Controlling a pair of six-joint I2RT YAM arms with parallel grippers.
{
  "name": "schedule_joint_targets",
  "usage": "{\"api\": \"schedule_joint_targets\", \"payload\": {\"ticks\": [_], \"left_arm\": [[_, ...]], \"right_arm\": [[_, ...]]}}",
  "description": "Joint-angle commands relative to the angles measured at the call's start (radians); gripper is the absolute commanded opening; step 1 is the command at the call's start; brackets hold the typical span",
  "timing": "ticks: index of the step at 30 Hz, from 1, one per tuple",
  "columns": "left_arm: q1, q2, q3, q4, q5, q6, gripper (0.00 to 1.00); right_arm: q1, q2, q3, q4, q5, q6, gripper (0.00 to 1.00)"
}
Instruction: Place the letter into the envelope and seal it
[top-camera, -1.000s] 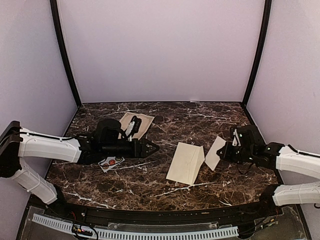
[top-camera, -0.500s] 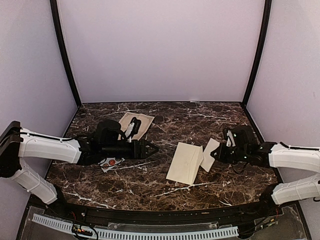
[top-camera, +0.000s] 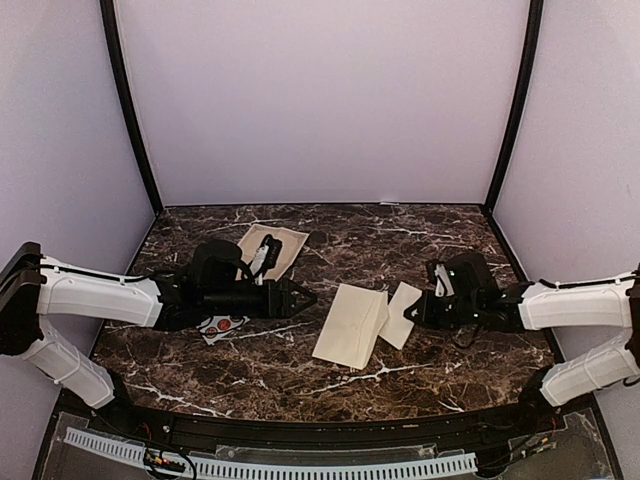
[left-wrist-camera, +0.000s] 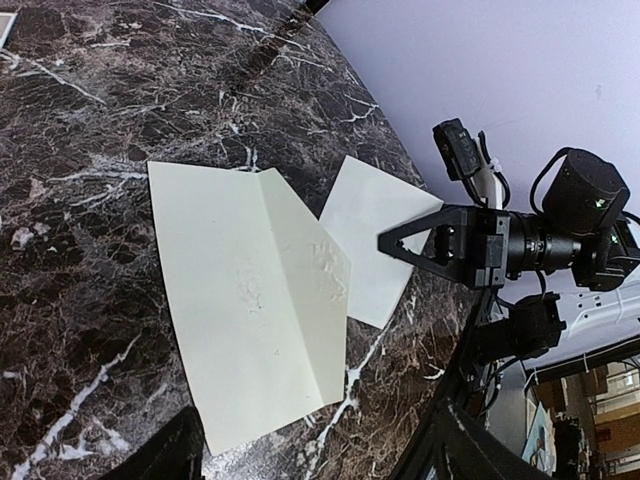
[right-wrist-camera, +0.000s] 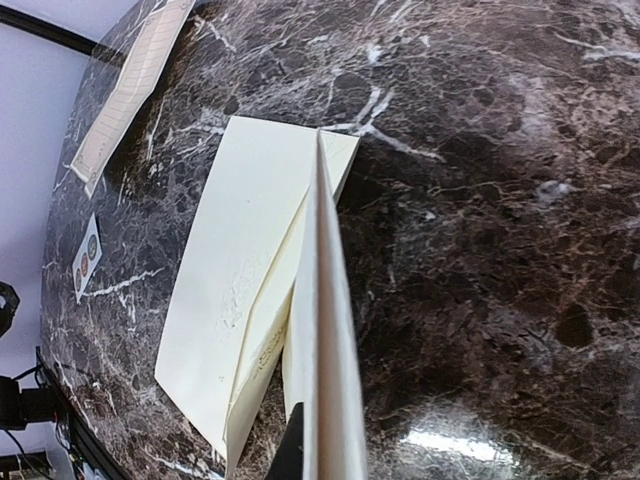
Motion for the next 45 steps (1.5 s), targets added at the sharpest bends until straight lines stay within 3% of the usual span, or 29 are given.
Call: {"api": "schedule_joint_targets", "payload": {"ticks": [1,9,16,22,33,45], "left_arm": [[0.002,-0.033,-0.022,-0.011,-0.017,-0.001,0.77],[0.012,-0.042,-0.044,-0.023,-0.029,-0.001,0.77],[0.075,-0.042,-0.064,-0.042,-0.013,0.014,0.77],[0.099,0.004,-0.030,-0.073,-0.005,0.056,0.76],[0.108,0.110,0.038,-0.067,0.012,0.095,0.74],[0.109,0.221,0.088,-0.060,0.042,0.130,0.72]], "right_arm": [[0.039,0.058,0.057,0.077,-0.024,-0.012,0.00],[0.097,0.128,0.137,0.078,-0.019,-0.029,0.00],[0.099,-0.009,0.183,-0.094,0.063,-0.045,0.00],[0.105,-0.076,0.240,-0.120,-0.008,-0.034,0.00],[0.157,0.216,0.339,-0.070,-0.131,0.062,0.00],[0.043,0.293,0.215,-0.068,-0.202,0.080,0.00]]}}
